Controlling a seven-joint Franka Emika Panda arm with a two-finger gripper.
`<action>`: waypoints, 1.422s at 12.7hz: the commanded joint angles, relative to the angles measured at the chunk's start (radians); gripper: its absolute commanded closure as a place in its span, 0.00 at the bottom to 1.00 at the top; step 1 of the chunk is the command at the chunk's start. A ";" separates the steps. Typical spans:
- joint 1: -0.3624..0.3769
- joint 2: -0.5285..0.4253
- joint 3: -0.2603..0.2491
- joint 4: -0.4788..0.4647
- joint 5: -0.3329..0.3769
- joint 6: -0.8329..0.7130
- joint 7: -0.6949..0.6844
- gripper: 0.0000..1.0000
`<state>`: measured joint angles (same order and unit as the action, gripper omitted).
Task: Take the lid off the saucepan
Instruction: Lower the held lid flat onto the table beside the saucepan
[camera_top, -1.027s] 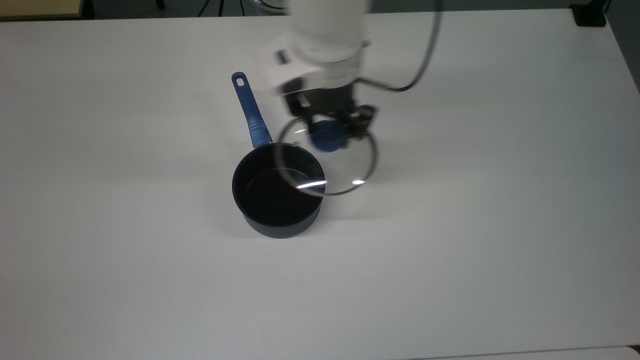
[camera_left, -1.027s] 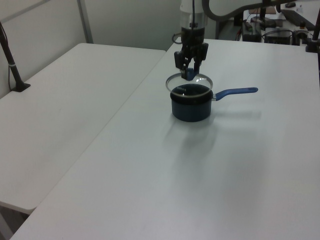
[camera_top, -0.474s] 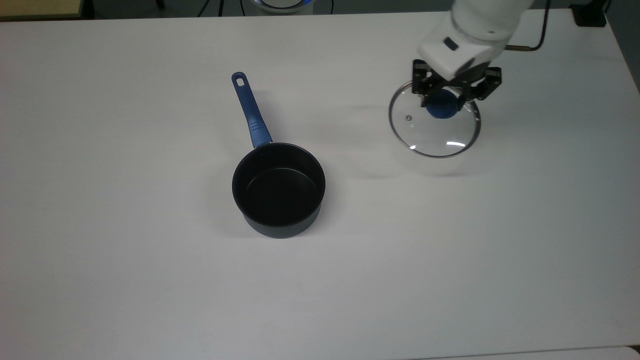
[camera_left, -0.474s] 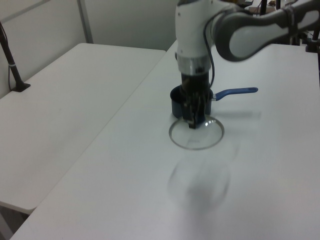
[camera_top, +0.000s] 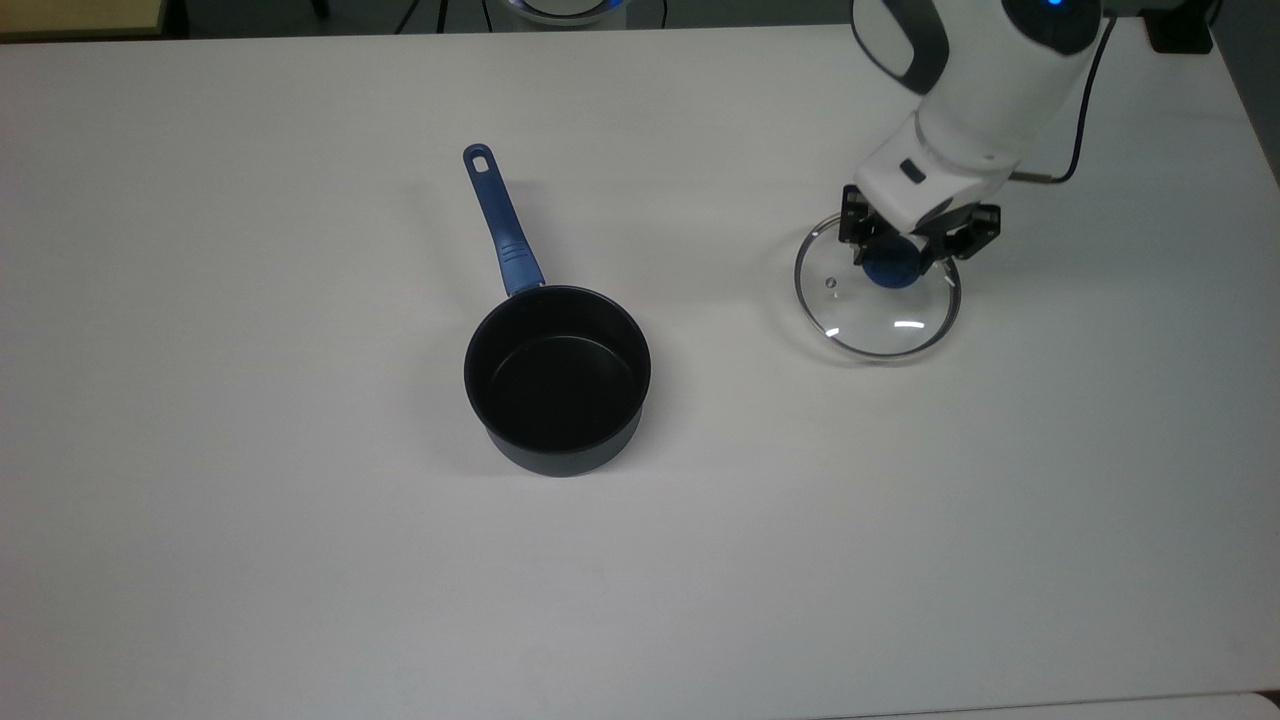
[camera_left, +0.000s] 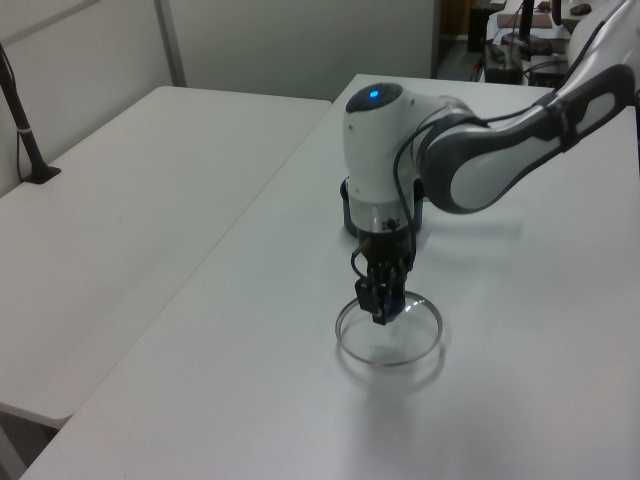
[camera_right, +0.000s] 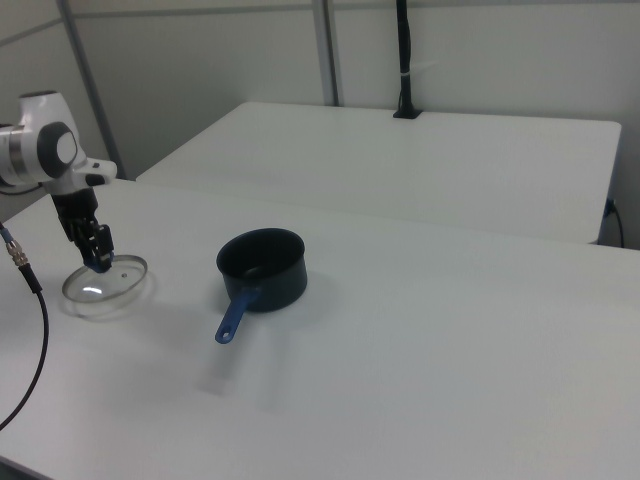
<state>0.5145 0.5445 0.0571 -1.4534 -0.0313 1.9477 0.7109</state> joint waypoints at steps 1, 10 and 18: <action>0.019 0.023 -0.017 -0.008 -0.019 0.037 0.038 0.49; 0.012 0.034 -0.025 -0.010 -0.027 0.025 0.033 0.00; -0.157 -0.247 0.003 -0.008 -0.012 -0.286 -0.205 0.00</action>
<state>0.4463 0.4090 0.0413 -1.4128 -0.0440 1.7630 0.6476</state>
